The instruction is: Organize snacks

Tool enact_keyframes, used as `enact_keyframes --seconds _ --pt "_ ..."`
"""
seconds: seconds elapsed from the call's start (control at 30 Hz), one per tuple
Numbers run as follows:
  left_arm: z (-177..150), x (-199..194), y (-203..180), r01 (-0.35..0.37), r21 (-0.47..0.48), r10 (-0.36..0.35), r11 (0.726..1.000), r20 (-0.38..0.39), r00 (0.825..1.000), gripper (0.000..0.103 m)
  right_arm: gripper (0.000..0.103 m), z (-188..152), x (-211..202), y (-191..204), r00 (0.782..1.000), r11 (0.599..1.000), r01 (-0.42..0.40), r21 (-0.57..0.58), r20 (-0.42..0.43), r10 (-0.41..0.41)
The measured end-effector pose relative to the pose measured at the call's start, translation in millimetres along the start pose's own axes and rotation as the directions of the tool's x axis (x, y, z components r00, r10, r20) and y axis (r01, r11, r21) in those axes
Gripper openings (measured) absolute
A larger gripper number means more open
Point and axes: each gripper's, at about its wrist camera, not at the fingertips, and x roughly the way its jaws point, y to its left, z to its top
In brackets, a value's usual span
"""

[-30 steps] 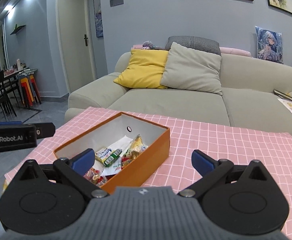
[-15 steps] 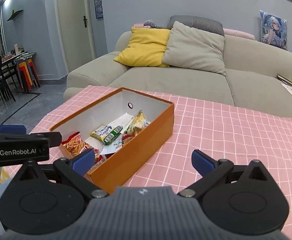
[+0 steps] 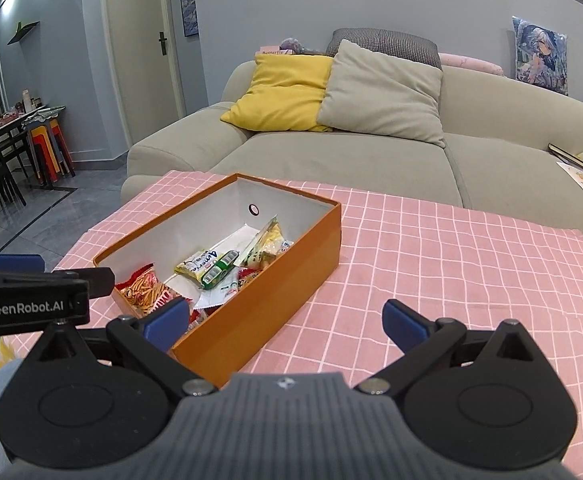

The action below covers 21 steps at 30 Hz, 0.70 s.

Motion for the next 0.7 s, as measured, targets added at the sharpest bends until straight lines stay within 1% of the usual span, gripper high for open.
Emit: enact_keyframes --seconds 0.7 --pt "0.9 -0.4 -0.1 -0.002 -0.002 0.002 1.000 -0.002 1.000 0.093 0.099 -3.3 3.0 -1.7 1.000 1.000 0.009 0.005 -0.006 -0.009"
